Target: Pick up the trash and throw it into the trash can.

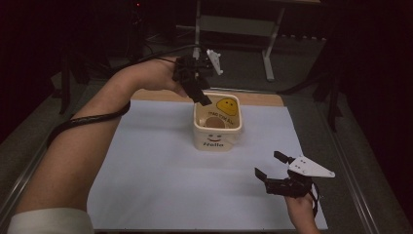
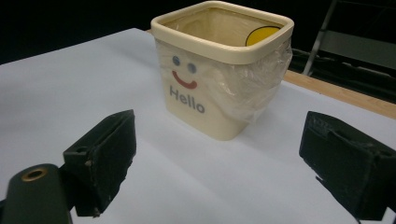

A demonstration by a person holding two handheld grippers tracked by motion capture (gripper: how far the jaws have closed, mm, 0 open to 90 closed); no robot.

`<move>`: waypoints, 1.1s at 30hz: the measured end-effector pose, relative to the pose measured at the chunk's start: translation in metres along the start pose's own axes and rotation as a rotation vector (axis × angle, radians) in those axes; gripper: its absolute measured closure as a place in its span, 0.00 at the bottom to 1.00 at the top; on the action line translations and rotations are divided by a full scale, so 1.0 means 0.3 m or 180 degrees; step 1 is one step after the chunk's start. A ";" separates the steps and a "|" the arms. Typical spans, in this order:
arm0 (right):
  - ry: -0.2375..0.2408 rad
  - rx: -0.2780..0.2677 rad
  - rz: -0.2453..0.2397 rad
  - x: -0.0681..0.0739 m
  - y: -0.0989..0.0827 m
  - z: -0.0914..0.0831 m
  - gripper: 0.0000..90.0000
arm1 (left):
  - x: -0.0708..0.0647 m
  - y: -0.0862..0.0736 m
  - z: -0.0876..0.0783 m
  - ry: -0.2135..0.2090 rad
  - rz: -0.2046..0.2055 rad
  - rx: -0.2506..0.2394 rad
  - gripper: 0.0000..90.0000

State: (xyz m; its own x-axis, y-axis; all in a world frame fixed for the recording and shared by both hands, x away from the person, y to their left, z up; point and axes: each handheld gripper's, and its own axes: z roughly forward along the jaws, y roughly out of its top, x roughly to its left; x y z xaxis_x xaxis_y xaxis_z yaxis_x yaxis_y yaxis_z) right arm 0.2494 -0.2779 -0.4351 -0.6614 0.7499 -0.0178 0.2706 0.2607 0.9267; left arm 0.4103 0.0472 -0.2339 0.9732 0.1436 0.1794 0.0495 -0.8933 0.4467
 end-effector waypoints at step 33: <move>0.0012 0.0018 0.0000 0.011 0.001 0.006 0.12 | -0.185 -0.310 -0.022 -0.0051 -0.0371 -0.0261 0.21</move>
State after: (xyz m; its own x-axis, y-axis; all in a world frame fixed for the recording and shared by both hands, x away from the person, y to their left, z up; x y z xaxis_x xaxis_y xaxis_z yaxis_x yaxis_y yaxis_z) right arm 0.2485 -0.2744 -0.4356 -0.6640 0.7476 -0.0164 0.2747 0.2642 0.9245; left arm 0.3503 0.1252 -0.2796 0.9655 0.2369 0.1083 0.1445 -0.8332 0.5338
